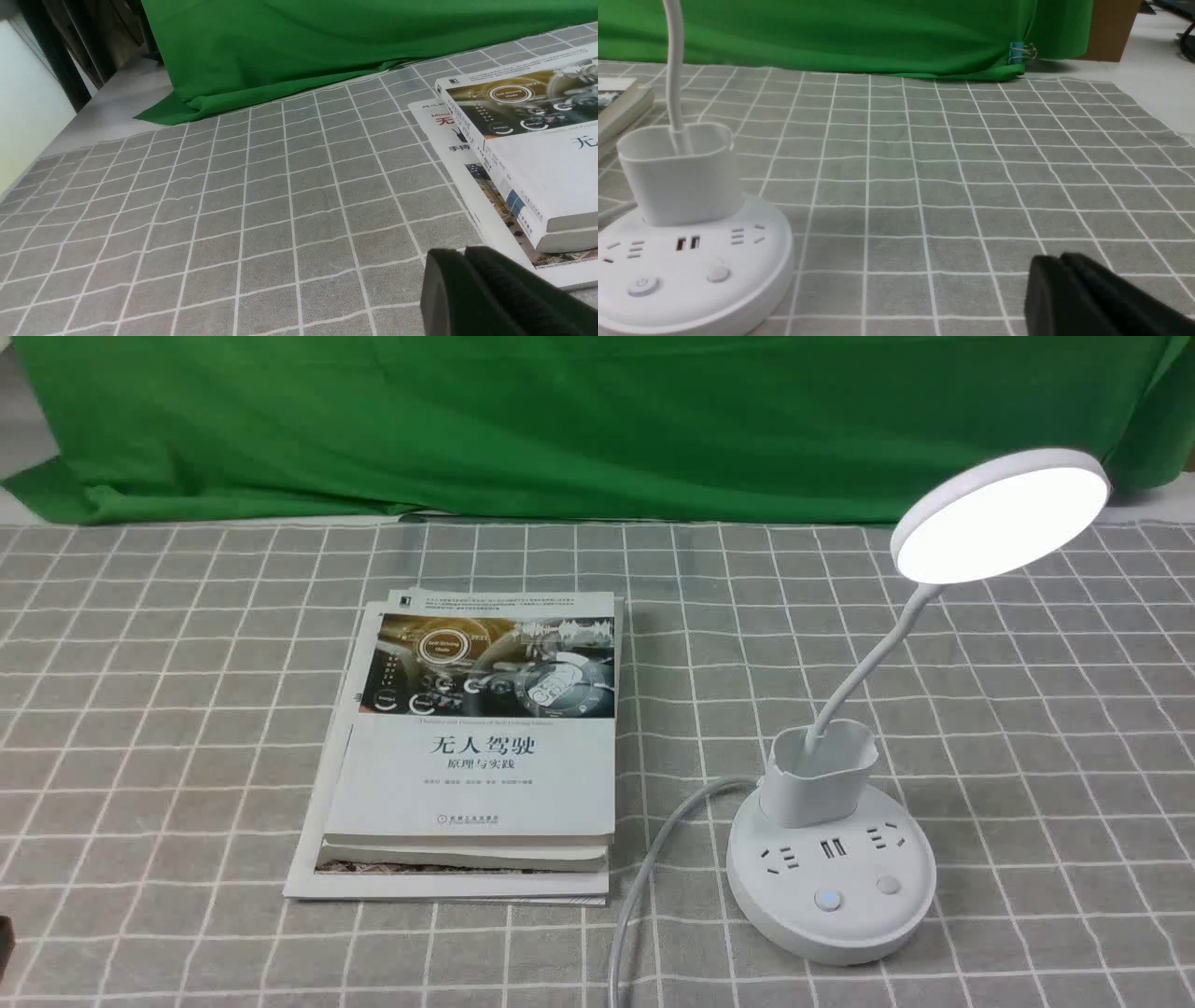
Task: Turn off the desk lamp on the grey coffee tablecloth by hand.
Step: 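Press the power button on the lamp base to turn the lamp off with the right gripper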
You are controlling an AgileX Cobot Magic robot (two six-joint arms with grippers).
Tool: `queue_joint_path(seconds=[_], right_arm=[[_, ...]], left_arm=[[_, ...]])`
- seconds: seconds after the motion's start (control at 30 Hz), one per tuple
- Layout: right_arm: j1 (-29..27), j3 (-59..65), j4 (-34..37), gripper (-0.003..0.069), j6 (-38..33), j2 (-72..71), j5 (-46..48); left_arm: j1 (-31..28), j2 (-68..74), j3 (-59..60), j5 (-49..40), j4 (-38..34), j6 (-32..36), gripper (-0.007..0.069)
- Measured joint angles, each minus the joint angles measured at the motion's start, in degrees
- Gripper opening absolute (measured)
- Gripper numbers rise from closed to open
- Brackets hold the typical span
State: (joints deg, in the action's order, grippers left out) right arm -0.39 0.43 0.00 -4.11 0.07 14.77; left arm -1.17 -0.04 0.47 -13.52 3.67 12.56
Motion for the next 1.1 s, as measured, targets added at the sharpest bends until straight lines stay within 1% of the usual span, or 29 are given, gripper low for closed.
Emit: queue_joint_path(seconds=[0.5, 0.57, 0.83, 1.1], right_arm=[[0.0, 0.0, 0.0, 0.0056, 0.0, 0.0, -1.38], [0.0, 0.0, 0.0, 0.0056, 0.0, 0.0, -2.88], [0.0, 0.0, 0.0, 0.0056, 0.0, 0.0, -14.18], [0.0, 0.0, 0.0, 0.0056, -1.81, 0.0, -15.33]], left_arm=[[0.0, 0.0, 0.0, 0.0, 0.0, 0.0, 0.002], [0.0, 0.0, 0.0, 0.0, 0.0, 0.0, 0.002], [0.0, 0.0, 0.0, 0.0, 0.0, 0.0, 0.002], [0.0, 0.0, 0.0, 0.0, 0.0, 0.0, 0.002]])
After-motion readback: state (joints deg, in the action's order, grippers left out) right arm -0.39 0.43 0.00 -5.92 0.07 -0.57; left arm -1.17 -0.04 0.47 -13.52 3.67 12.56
